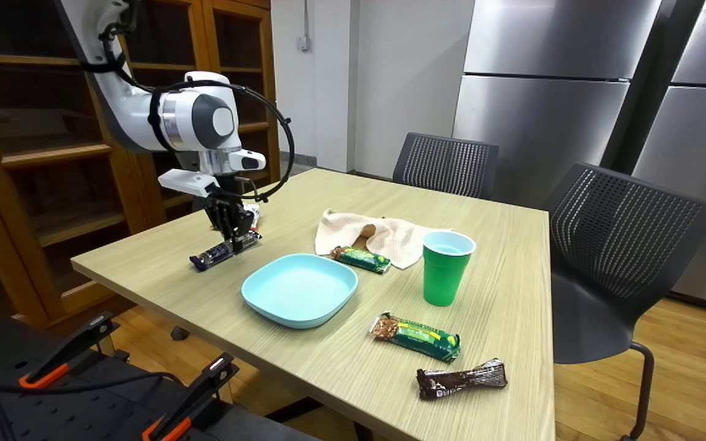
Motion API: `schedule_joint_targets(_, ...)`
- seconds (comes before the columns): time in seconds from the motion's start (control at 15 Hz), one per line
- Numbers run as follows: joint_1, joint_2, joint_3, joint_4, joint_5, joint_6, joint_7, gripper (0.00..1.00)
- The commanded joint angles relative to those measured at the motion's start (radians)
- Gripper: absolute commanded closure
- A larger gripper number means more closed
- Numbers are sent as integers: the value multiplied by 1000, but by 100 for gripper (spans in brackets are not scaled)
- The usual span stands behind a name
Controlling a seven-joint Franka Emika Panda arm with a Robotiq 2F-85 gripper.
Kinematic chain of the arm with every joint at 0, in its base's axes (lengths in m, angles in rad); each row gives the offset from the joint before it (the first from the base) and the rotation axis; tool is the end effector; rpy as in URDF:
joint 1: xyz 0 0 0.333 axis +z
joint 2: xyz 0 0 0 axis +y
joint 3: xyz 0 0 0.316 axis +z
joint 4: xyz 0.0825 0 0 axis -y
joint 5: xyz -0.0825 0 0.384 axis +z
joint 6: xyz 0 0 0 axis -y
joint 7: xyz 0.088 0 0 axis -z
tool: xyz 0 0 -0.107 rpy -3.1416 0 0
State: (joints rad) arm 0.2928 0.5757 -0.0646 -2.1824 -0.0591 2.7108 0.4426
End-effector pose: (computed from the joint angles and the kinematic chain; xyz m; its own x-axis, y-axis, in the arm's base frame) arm 0.5303 0.1233 0.1174 0.9884 -0.1506 -0.0196 -0.1489 -0.9862 0.0726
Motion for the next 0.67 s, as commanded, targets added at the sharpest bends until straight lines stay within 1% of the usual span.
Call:
schedule_joint_targets(0.0, 1, -71, 3, -39, -2, -47, -28, 94)
schedule_joint_targets(0.33, -26, -144, 21, -71, -13, -132, -102, 94)
schedule_joint_targets(0.4, -34, -188, 22, -107, -16, -152, -123, 94)
schedule_joint_targets(0.6, -46, -259, 13, -157, -30, -194, -140, 94)
